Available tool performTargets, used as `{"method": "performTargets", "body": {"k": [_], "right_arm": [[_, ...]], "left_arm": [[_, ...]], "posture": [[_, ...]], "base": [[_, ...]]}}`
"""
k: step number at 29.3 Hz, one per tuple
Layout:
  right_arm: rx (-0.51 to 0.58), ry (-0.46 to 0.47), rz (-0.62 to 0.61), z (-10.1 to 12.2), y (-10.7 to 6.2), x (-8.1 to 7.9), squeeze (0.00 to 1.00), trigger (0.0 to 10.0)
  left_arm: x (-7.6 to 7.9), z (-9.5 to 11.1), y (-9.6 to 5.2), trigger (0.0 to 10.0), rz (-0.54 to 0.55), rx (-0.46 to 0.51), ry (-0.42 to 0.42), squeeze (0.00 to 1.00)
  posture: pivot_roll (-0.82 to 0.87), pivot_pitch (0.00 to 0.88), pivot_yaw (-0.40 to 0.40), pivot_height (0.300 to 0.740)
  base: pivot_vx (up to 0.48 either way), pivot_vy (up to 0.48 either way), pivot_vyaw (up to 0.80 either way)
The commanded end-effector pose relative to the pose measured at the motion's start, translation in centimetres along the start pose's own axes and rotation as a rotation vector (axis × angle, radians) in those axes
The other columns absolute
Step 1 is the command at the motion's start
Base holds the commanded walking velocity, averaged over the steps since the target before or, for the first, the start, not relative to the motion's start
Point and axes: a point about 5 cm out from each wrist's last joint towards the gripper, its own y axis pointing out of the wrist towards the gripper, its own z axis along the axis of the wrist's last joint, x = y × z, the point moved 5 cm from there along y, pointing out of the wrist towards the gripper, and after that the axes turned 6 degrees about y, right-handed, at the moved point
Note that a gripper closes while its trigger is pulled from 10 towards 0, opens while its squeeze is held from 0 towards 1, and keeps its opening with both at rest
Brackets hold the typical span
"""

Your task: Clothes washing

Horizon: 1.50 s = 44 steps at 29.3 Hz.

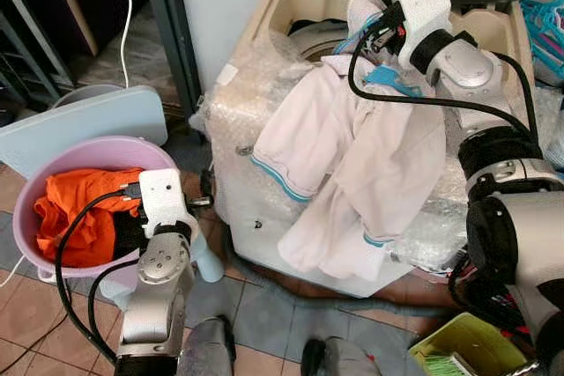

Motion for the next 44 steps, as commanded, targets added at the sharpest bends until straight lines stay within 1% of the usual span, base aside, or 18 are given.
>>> {"method": "performTargets", "body": {"k": [1,5,7,8,9,10,11,12,15,19,21,29,30,31,32,33,34,44], "right_arm": [[0.03,0.065,0.0,0.3,-0.5,0.3,1.0,10.0],[0.073,0.173,-0.001,-0.4,-2.4,-0.6,1.0,10.0],[0.035,0.232,0.041,-1.5,-3.2,-1.7,1.0,10.0],[-0.048,0.195,0.076,-3.0,-3.6,-2.5,1.0,10.0],[-0.22,0.097,0.124,-6.0,-4.7,-3.5,1.0,10.0],[-0.22,0.097,0.124,-6.0,-4.7,-3.5,1.0,10.0],[-0.343,0.027,0.162,-8.3,-5.8,-3.8,1.0,10.0],[-0.38,0.014,0.19,-8.9,-6.3,-4.0,1.0,10.0],[-0.461,-0.105,0.297,-9.7,-7.9,-4.3,1.0,10.0],[-0.483,-0.155,0.256,-9.4,-8.0,-3.2,1.0,10.0],[-0.502,-0.157,0.278,-9.6,-8.1,-3.4,1.0,10.0],[-0.572,-0.169,0.431,-11.0,-9.5,-6.2,1.0,9.8],[-0.572,-0.16,0.44,-11.1,-9.6,-6.4,1.0,2.0],[-0.572,-0.148,0.443,-11.2,-9.6,-6.6,1.0,0.0],[-0.581,-0.132,0.44,-11.4,-9.8,-6.8,0.33,0.0],[-0.581,-0.132,0.44,-11.4,-9.8,-6.8,0.33,0.0],[-0.593,-0.134,0.44,-11.6,-9.9,-6.9,0.0,0.0],[-0.667,-0.118,0.465,-13.2,-11.0,-7.3,0.0,0.0]], "left_arm": [[0.2,0.0,0.2,10.0,-0.007,0.0,0.01,0.0],[0.0,0.1,0.4,10.0,-0.007,0.003,0.013,0.0],[0.1,0.0,0.5,10.0,-0.008,-0.002,0.014,0.0],[0.3,-0.2,0.4,10.0,-0.016,-0.008,0.015,0.0],[0.6,-0.3,0.5,10.0,-0.032,-0.012,0.018,0.0],[0.6,-0.3,0.5,10.0,-0.032,-0.012,0.018,0.0],[0.9,-0.2,0.6,10.0,-0.041,-0.011,0.019,0.0],[0.9,-0.2,0.6,10.0,-0.044,-0.011,0.02,0.0],[0.9,-0.1,0.9,10.0,-0.042,-0.012,0.025,0.0],[0.6,-0.3,0.9,10.0,-0.03,-0.019,0.027,0.0],[0.6,-0.5,0.8,10.0,-0.029,-0.02,0.027,0.0],[0.5,-0.6,0.8,10.0,-0.025,-0.023,0.024,0.0],[0.5,-0.5,0.8,10.0,-0.026,-0.023,0.024,0.0],[0.5,-0.5,0.8,10.0,-0.027,-0.023,0.025,0.0],[0.6,-0.5,0.9,10.0,-0.029,-0.023,0.024,0.0],[0.6,-0.5,0.9,10.0,-0.029,-0.023,0.024,0.0],[0.6,-0.5,0.9,10.0,-0.03,-0.023,0.023,0.0],[0.7,-0.6,1.0,10.0,-0.033,-0.026,0.022,0.0]], "posture": [[0.02,0.108,-0.005,0.74],[0.01,0.104,0.001,0.74],[0.0,0.104,0.006,0.74],[0.0,0.104,0.011,0.74],[-0.01,0.104,0.017,0.74],[-0.01,0.104,0.017,0.74],[-0.01,0.104,0.017,0.74],[-0.01,0.104,0.017,0.74],[-0.01,0.101,0.012,0.74],[-0.01,0.1,0.01,0.74],[0.0,0.099,0.008,0.74],[0.0,0.098,0.005,0.74],[0.0,0.098,0.005,0.74],[0.0,0.098,0.005,0.74],[0.0,0.097,0.005,0.74],[0.0,0.097,0.005,0.74],[0.0,0.097,0.005,0.74],[0.0,0.096,0.002,0.74]], "base": [[0.0,0.0,0.0],[0.0,0.0,0.0],[0.0,0.0,0.0],[0.0,0.0,0.0],[0.0,0.0,0.0],[0.0,0.0,0.0],[0.0,0.0,0.0],[0.0,0.0,0.0],[0.0,0.0,0.0],[0.0,0.0,0.0],[0.0,0.0,0.0],[0.0,0.0,0.0],[0.0,0.0,0.0],[0.0,0.0,0.0],[0.0,0.0,0.0],[0.0,0.0,0.0],[0.0,0.0,0.0],[0.0,0.0,0.0]]}}
